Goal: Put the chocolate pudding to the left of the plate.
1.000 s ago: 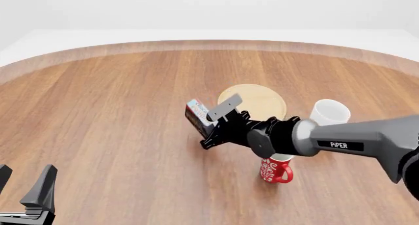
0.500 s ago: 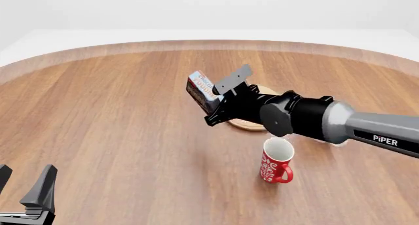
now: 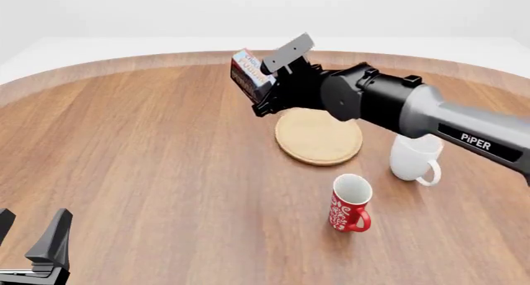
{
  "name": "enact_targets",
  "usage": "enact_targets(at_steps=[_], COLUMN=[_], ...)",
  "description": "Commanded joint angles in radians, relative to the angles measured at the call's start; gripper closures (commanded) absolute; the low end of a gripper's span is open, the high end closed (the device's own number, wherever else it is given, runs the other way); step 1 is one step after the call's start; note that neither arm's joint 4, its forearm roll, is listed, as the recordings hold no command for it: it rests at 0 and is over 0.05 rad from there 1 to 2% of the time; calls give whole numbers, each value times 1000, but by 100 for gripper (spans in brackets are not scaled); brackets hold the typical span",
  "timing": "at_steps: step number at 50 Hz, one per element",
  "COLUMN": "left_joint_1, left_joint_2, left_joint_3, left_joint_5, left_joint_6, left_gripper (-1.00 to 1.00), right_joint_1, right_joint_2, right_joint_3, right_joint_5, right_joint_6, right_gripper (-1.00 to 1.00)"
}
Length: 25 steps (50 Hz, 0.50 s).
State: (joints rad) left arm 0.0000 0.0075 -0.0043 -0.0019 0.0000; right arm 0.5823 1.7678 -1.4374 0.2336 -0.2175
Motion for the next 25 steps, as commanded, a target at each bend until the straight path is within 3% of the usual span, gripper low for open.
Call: enact_targets(at_steps=[1, 25], left_joint_1=[0, 0], left_joint_2=[0, 0], left_joint_3=[0, 0], left_joint_5=[0, 0], left_joint_6=[0, 0], left_gripper=[-100, -100], right_joint_1=[-8, -45], right_joint_2=[95, 330], right_joint_3=[-172, -410], right_joint_5=[85, 154], right_joint_6=[-5, -3], right_gripper=[100, 100])
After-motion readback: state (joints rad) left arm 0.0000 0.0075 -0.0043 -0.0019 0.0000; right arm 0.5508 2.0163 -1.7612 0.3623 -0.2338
